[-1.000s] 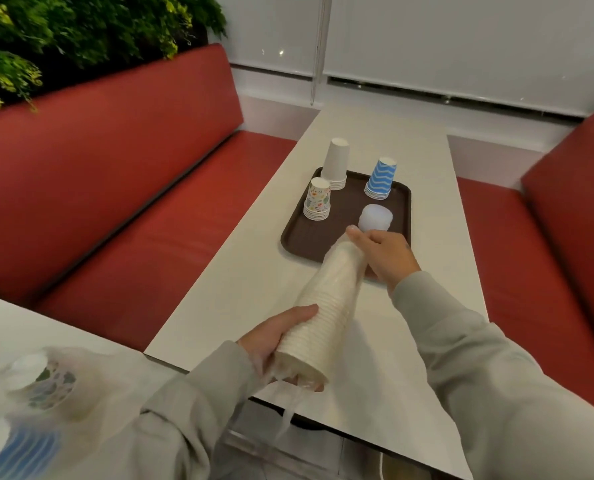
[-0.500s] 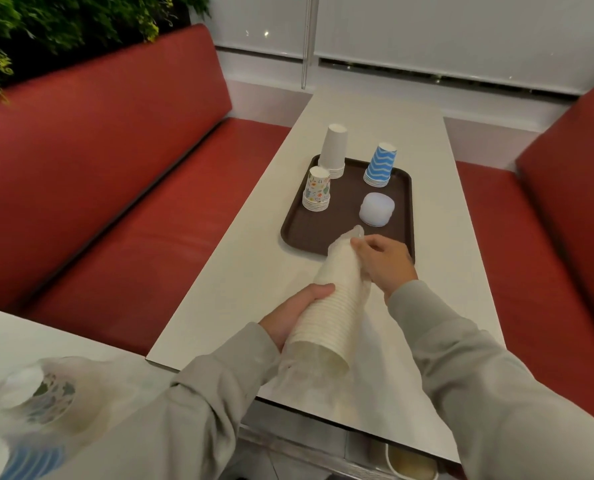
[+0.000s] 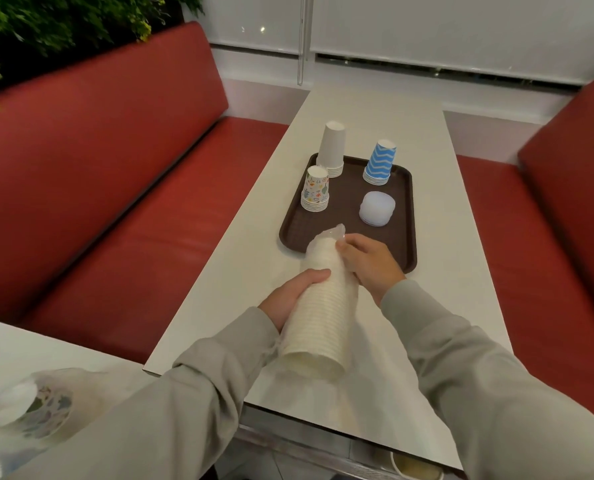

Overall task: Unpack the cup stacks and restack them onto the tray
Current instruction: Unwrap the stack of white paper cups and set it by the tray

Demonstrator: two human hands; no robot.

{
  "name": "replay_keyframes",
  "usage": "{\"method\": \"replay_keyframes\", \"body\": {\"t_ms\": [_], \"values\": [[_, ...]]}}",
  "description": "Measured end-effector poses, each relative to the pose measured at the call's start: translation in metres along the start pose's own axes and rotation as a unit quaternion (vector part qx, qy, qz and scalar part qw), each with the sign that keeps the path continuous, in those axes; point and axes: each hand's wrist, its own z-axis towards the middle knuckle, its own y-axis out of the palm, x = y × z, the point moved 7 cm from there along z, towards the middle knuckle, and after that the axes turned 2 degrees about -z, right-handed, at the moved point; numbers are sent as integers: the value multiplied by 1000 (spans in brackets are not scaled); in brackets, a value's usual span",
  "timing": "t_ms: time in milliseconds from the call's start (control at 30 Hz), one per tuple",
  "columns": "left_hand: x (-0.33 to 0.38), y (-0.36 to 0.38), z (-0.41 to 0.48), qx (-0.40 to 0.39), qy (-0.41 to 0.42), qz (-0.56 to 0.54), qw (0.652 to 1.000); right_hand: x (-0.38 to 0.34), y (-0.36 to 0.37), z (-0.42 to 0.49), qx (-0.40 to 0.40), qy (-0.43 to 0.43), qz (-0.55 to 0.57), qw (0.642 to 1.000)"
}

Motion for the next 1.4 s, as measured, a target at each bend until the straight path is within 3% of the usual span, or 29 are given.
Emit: {"method": "replay_keyframes", "body": {"t_ms": [133, 233, 367, 567, 800, 1033, 1400], "values": [[4, -7, 9, 17, 21, -9, 1000, -8, 16, 1, -58, 5, -14, 998], [13, -12, 9, 56, 71, -36, 995, -13, 20, -5, -90, 44, 38, 994], [42, -29, 3, 141, 169, -112, 969, -5, 18, -23, -129, 95, 66, 985], [72, -46, -4, 183, 261, -145, 937, 27, 33, -54, -261, 121, 50, 956], [68, -49, -3, 190, 299, -139, 925, 22, 34, -44, -166, 56, -47, 983], [64, -39, -10, 199, 310, -169, 914, 4, 44, -44, -140, 16, -126, 982], [76, -27, -29, 195, 282, -26, 939, -16, 46, -42, -128, -20, -146, 981]]}}
